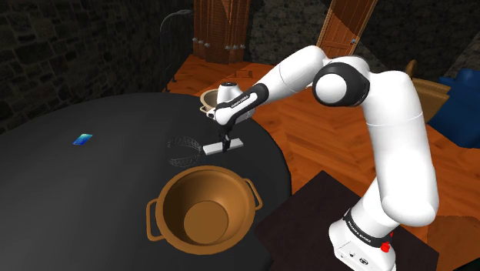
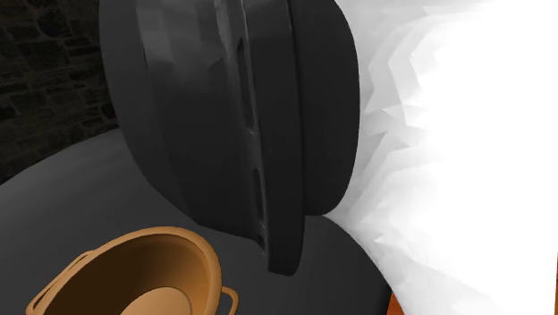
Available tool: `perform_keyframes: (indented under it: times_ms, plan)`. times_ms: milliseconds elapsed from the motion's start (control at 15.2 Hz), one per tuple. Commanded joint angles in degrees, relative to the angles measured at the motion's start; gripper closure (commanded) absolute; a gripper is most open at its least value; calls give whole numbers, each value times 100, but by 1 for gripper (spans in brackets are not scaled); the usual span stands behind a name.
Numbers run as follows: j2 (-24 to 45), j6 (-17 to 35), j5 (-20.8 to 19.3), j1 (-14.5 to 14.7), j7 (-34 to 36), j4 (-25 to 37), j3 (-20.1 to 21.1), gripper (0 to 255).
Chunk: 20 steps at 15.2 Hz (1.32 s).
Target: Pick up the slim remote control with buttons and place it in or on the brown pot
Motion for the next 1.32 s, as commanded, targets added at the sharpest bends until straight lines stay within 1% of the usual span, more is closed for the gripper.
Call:
perform_keyframes:
  times_ms: [0, 1254]
  plan:
    - [-130, -99, -6, 7, 8, -31, -4, 255]
    - [-1068, -1136, -59, 31, 48, 69, -40, 255]
